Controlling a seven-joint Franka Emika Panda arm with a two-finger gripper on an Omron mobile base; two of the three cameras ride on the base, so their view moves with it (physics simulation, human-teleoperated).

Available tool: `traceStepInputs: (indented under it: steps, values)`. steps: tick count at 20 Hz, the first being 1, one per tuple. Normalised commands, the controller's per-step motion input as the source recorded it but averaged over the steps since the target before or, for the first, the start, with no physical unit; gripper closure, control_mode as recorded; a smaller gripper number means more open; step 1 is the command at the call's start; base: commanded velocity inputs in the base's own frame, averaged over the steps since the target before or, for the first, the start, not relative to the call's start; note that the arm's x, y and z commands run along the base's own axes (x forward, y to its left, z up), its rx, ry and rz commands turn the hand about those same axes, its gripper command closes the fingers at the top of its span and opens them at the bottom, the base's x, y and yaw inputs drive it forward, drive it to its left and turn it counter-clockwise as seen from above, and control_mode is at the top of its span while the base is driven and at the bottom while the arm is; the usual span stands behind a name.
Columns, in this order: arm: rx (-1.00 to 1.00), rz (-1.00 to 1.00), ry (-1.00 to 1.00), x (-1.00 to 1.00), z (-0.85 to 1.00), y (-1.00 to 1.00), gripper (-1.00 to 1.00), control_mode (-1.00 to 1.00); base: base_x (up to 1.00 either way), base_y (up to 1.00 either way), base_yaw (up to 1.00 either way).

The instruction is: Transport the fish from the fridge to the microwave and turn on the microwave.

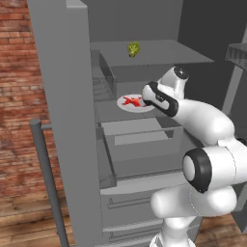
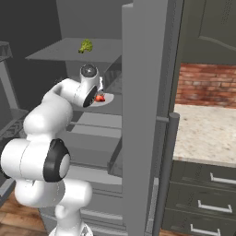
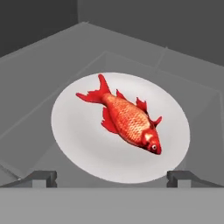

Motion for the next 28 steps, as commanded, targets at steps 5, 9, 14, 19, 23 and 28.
traceStepInputs:
  steps: [5, 9, 14, 19, 23, 28]
  values:
    - [0.00, 0.03, 0.00, 0.20, -0.13, -0.07, -1.00, -1.00, 0.00, 0.00, 0.00]
    - [0.00, 0.03, 0.00, 0.11, -0.16, -0.01, -1.00, -1.00, 0.00, 0.00, 0.00]
    - [0.00, 0.01, 0.00, 0.10, -0.20, 0.00, -1.00, -1.00, 0.00, 0.00, 0.00]
    - [0.00, 0.00, 0.00, 0.19, -0.11, 0.00, -1.00, -1.00, 0.00, 0.00, 0.00]
    - [0.00, 0.00, -0.01, 0.34, -0.05, 0.00, -1.00, -1.00, 0.00, 0.00, 0.00]
    - [0.00, 0.00, 0.00, 0.34, 0.00, 0.00, -1.00, -1.00, 0.00, 0.00, 0.00]
